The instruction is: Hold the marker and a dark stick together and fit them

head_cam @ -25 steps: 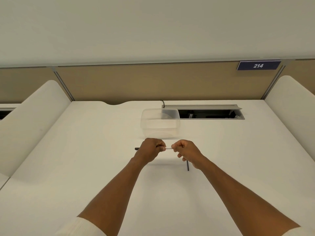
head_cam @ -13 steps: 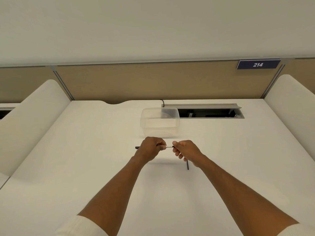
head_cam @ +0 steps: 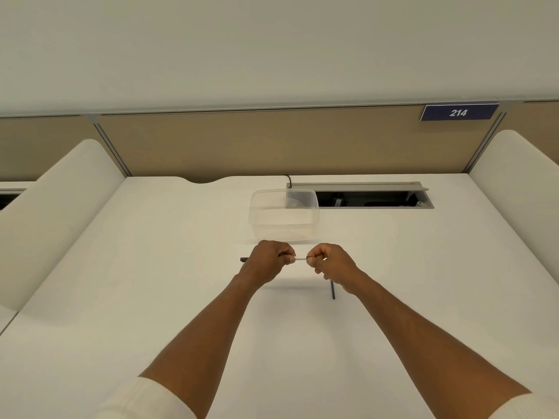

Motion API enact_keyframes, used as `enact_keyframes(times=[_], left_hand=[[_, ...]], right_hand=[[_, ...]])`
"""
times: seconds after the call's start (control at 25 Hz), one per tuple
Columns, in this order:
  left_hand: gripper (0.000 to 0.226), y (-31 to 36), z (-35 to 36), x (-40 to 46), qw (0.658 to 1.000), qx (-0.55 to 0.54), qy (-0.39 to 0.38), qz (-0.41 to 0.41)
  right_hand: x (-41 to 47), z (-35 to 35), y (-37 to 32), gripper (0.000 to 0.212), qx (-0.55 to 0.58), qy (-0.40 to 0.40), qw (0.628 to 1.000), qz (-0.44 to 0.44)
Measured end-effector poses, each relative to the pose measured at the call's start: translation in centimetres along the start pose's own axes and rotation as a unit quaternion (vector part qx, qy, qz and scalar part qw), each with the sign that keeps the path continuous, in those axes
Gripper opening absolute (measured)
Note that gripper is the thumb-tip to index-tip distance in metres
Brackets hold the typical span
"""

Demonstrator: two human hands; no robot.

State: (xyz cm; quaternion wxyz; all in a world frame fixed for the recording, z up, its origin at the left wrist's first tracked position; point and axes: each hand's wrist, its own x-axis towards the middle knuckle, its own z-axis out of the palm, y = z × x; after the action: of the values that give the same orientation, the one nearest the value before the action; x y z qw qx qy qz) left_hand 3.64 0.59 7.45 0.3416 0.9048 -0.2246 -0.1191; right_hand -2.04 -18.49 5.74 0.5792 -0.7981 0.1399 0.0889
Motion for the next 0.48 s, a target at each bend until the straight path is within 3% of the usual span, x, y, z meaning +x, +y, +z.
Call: enact_keyframes(times=[0.04, 0.24, 0.4, 0.48], left_hand=[[0.008, 0.01, 0.04, 0.02, 1.0, 0.0, 0.002, 0.002], [0.009, 0.06, 0.06, 0.13, 1.0, 0.001, -0.003, 0.006], [0.008, -0.04, 0.21, 0.08, 1.0, 0.005, -0.009, 0.001], [0.009, -0.17, 0.24, 0.09, 1.0, 0.003, -0.004, -0.001]], right_hand=[[-0.02, 0.03, 0.05, 0.004, 0.014, 0.005, 1.0, -0.01], [0.1, 0.02, -0.27, 0.03, -0.006, 0.002, 1.0, 0.028], [0.24, 0.18, 0.08, 0.007, 0.001, 0.014, 1.0, -0.008], [0.15, 0.17, -0.12, 0.014, 0.011, 0.021, 1.0, 0.001]])
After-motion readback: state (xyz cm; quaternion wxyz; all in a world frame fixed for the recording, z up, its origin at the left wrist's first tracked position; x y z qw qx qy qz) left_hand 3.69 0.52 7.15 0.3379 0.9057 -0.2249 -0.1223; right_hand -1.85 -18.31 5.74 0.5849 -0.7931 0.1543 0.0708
